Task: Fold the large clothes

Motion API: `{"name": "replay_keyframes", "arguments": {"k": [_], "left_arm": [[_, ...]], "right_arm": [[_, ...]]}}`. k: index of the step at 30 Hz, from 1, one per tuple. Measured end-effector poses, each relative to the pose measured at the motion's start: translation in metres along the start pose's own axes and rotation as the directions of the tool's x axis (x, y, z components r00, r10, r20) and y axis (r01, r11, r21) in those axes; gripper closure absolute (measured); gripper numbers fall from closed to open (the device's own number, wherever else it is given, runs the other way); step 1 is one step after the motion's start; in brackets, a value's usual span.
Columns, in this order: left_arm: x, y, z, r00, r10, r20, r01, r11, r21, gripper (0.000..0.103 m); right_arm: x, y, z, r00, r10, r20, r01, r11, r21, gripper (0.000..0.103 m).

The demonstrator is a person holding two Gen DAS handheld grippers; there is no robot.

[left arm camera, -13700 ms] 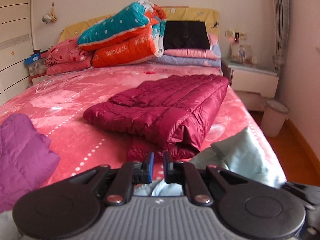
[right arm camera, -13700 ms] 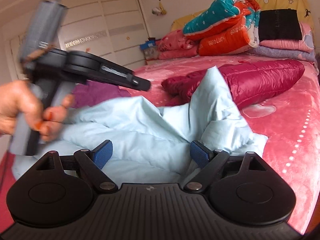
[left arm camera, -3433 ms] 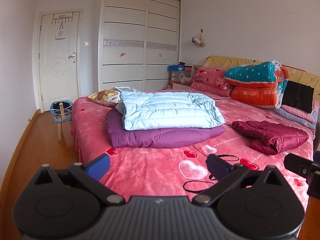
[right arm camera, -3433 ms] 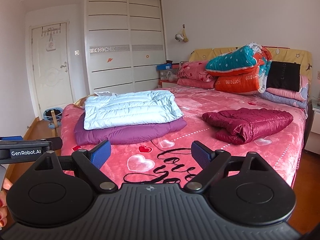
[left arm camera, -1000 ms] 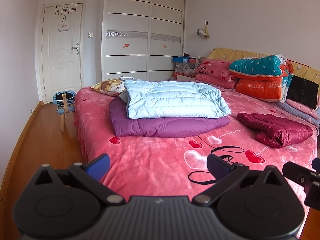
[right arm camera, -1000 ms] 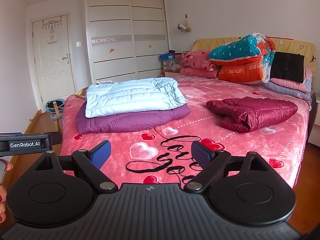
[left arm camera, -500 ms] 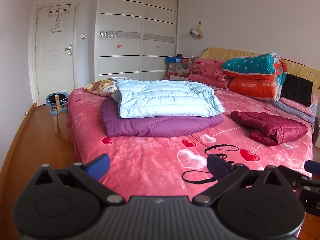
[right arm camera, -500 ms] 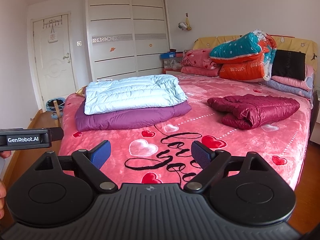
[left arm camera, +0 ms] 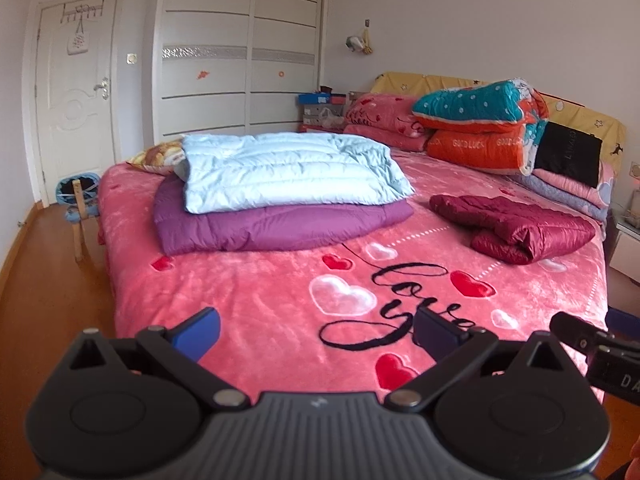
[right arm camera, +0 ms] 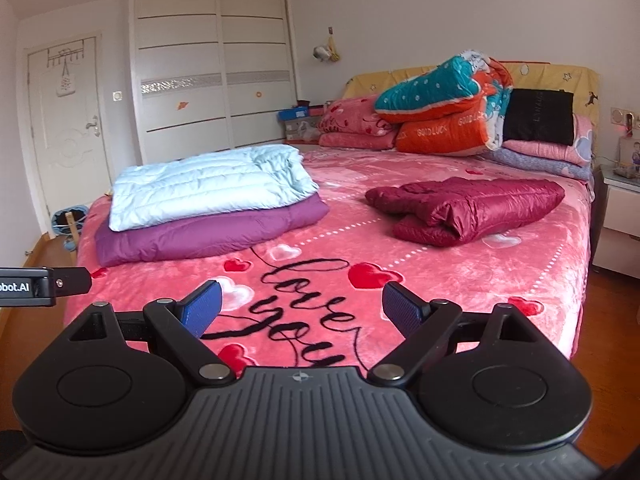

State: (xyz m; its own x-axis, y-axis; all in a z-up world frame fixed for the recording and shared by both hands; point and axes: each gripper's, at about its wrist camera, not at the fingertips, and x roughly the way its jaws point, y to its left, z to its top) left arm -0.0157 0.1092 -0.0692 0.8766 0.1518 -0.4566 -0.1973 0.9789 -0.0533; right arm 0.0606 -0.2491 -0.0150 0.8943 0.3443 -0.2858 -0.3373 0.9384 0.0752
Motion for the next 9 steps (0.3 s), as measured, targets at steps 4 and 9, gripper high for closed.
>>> {"name": "replay_keyframes", "arguments": {"k": [4,9], "left_arm": [[0.018,-0.009,-0.007,0.998,-0.047,-0.035,0.047,0.999,-0.005,0.001],[0.043,-0.031,-0.013,0.997,-0.057,-0.056,0.06,0.997,0.057,0.001]], "right_arm": [[0.012,-0.01,-0.002,1.0,-0.021,-0.018,0.022,1.0,0.021,0.0],[0.03,-0.02,-0.008,0.997,-0.071,-0.028,0.072,0.997,0.031,0.0]]}}
